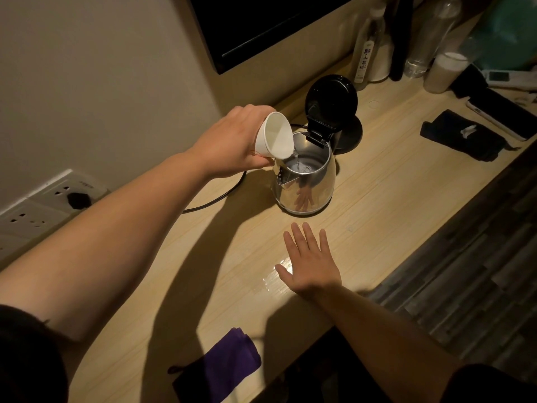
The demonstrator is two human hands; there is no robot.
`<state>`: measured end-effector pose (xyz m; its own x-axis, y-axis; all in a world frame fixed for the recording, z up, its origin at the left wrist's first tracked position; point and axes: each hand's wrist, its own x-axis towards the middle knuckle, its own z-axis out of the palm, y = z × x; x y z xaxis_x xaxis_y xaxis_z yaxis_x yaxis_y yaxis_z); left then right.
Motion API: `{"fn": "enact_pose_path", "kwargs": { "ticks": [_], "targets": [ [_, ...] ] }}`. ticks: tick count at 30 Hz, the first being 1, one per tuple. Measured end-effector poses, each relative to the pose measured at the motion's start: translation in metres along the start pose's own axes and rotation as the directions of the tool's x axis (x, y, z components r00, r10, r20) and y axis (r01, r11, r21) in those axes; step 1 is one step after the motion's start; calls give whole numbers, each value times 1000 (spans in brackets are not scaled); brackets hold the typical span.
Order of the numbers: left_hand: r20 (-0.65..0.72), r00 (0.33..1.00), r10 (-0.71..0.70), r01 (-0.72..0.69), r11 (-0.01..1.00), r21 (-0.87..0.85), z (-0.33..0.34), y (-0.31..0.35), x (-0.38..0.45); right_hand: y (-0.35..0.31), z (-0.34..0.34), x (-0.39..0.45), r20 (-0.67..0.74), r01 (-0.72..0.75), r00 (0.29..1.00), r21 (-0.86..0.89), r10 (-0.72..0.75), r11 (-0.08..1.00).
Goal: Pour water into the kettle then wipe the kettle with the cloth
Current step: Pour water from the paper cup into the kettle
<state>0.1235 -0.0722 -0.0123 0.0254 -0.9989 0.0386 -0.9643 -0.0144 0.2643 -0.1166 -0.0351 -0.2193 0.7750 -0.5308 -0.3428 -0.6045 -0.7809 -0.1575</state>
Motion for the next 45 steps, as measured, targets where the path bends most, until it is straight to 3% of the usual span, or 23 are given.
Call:
{"fn": "enact_pose_path", "kwargs": {
  "ticks": [21, 45],
  "targets": [
    [70, 997, 22, -24, 1000, 21, -10, 3, 12, -1, -2, -1, -6, 1, 1000, 13, 0, 1000],
    [131, 988, 86, -107, 980, 168, -15, 8, 23, -1, -3, -2, -9, -2, 1000, -4, 2, 1000]
  ]
}}
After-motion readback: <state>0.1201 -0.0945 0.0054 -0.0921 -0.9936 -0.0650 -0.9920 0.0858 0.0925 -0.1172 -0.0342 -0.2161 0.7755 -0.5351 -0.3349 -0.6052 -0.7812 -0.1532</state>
